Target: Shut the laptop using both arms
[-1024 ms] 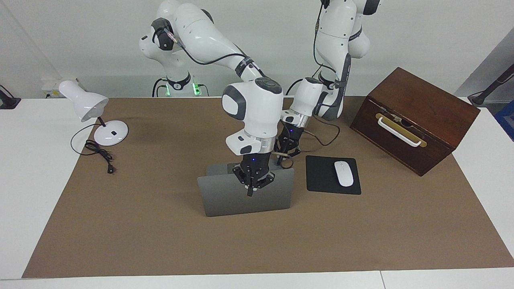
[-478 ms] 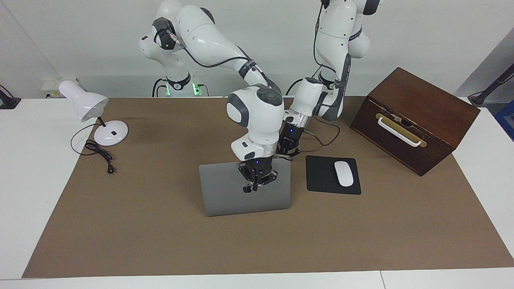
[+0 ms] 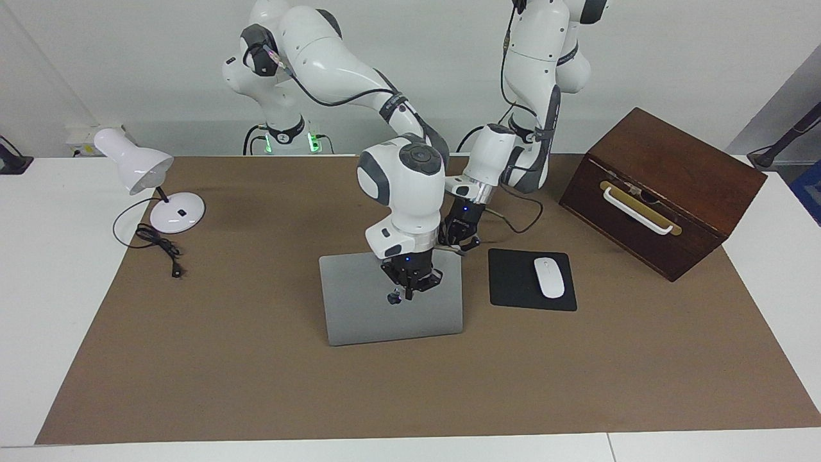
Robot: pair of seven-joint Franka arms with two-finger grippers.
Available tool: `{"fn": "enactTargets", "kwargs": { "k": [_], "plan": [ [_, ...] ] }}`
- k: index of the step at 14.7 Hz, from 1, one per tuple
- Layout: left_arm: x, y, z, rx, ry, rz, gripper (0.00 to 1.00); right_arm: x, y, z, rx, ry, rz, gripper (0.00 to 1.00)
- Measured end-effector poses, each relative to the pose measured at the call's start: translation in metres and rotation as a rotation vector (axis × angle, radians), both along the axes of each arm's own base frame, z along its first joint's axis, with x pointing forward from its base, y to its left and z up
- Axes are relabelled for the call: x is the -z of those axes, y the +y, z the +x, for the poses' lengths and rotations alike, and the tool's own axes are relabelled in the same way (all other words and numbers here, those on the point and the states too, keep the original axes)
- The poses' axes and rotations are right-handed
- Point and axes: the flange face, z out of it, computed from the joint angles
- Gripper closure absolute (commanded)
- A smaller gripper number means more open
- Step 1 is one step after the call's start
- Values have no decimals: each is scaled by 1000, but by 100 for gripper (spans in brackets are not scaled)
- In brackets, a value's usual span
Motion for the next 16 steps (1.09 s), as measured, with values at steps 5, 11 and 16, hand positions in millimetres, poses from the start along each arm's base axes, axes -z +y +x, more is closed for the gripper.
{"fn": "enactTargets", "kwargs": {
  "k": [5,11,16],
  "plan": [
    [0,0,0,6,-3,4,100,8,-9,2,9,48,43,100],
    [0,0,0,9,-5,5,100,24,-22,3,4,104,71,100],
    [0,0,0,14,-8,9,100,30,-31,6,16,132,98,100]
  ]
}}
